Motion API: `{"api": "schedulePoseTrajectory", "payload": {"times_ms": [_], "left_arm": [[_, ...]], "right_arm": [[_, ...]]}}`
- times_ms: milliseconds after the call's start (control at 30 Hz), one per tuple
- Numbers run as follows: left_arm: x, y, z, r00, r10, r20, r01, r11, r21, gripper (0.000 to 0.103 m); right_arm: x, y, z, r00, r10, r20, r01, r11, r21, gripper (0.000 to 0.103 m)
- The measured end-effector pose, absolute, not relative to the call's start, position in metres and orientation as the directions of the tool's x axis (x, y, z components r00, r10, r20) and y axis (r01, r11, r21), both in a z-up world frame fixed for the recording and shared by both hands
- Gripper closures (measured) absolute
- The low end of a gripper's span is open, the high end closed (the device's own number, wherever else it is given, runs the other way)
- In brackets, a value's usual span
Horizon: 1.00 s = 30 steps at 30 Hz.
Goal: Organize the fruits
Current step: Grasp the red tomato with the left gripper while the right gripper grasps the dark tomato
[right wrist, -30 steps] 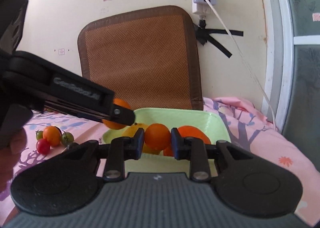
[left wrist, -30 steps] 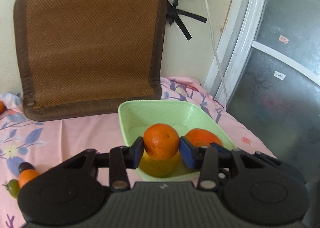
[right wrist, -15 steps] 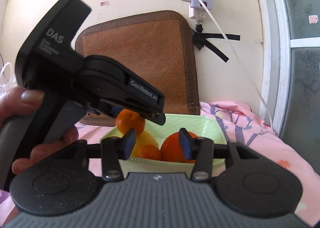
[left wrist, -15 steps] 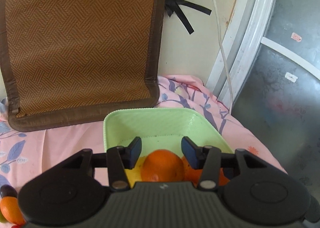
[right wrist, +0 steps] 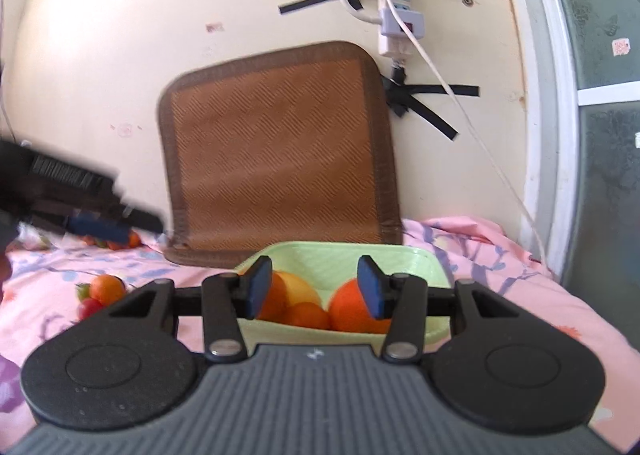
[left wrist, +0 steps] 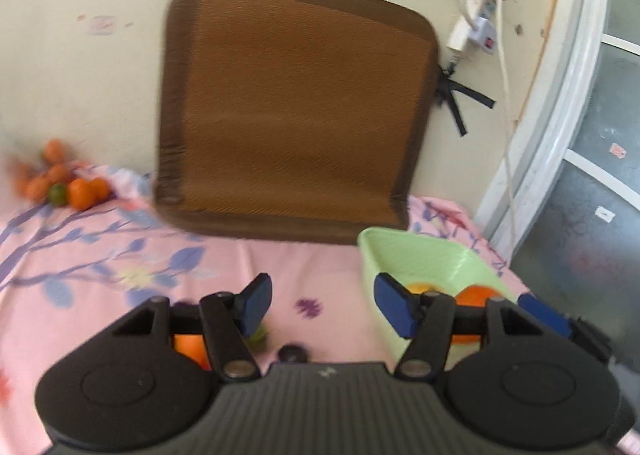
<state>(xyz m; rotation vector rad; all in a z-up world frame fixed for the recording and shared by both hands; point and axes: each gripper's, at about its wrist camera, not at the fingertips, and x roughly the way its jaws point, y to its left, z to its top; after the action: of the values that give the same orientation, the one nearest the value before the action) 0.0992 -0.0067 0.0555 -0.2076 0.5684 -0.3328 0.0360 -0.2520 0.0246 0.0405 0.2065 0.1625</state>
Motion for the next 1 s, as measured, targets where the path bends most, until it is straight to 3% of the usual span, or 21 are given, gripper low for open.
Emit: {"api": "schedulePoseTrajectory", "payload": {"times_ms": [200, 333, 533, 800, 1000], "left_arm": [[0.061, 0.021, 0.033, 0.786, -0.323, -0.527, 0.213, 0.942, -0.260, 0.042], [0.048, 0.022, 0.018, 0.779, -0.296, -0.552, 0.224, 0.955, -0.196, 0.042], [0.042, 0.027, 0.016, 0.789, -0.298, -0.537, 0.225, 0.954, -0.200, 0.042], [0.042, 0.047, 0.018, 0.801, -0.281, -0.528, 0.187, 0.956, -0.225, 0.042], [0.046, 0.060, 0.018, 0.806, -0.269, -0.527, 0.167, 0.958, -0.234, 0.044]], "right_arm": [[0.034, -0.242, 0.027, 0.949, 0.228, -0.217, -0.226, 0.973, 0.035, 0.054], [0.054, -0.241, 0.027, 0.942, 0.173, -0.289, -0.167, 0.985, 0.045, 0.048], [0.072, -0.227, 0.025, 0.941, 0.068, -0.331, -0.096, 0.993, -0.068, 0.051], [0.042, -0.221, 0.041, 0.944, 0.189, -0.271, -0.183, 0.982, 0.048, 0.050], [0.042, -0.189, 0.038, 0.886, 0.323, -0.333, -0.319, 0.945, 0.066, 0.053]]}}
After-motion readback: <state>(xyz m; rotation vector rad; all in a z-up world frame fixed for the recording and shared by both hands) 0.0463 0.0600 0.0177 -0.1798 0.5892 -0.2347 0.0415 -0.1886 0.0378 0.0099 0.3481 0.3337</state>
